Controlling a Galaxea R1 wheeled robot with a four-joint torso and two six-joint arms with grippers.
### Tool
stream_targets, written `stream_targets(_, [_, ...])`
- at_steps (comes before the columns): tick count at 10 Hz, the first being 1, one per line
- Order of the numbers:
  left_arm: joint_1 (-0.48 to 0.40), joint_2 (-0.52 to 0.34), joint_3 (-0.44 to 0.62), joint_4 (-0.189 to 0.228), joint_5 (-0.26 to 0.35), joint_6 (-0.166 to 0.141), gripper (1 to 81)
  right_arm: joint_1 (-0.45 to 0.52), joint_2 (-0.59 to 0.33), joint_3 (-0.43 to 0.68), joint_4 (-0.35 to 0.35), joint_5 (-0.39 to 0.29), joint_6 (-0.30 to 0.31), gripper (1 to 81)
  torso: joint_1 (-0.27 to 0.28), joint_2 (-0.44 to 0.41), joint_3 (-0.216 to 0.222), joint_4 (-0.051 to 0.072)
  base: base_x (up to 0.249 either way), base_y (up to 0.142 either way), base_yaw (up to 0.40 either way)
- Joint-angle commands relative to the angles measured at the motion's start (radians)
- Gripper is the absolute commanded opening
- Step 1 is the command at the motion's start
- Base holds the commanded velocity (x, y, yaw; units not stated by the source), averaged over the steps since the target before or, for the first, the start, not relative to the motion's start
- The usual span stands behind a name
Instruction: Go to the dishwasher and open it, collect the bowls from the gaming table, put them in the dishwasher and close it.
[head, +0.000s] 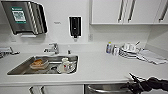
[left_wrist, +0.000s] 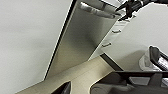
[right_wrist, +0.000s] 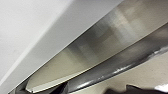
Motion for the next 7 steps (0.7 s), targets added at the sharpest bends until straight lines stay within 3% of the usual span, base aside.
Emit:
stream_targets(1, [-0.068, -0.043, 0.004, 0.013, 0.011, -0.001, 81.1, 0.137, 0.022, -0.021, -0.031, -0.046, 0.063, 81.1, 0.000, 0.000, 0.000, 0.000, 0.000, 0.000, 0.000])
stream_targets(4, [-0.063, -0.020, -0.022, 0.016, 0.011, -0.001, 81.1, 0.090, 0.082, -0.099, -0.061, -0.060, 0.074, 81.1, 0.000, 0.000, 0.000, 0.000, 0.000, 0.000, 0.000])
stream_targets(7, [-0.063, -0.012, -0.014, 0.031, 0.011, -0.001, 81.1, 0.058, 0.073, -0.111, -0.081, -0.060, 0.074, 81.1, 0.000, 0.000, 0.000, 0.000, 0.000, 0.000, 0.000])
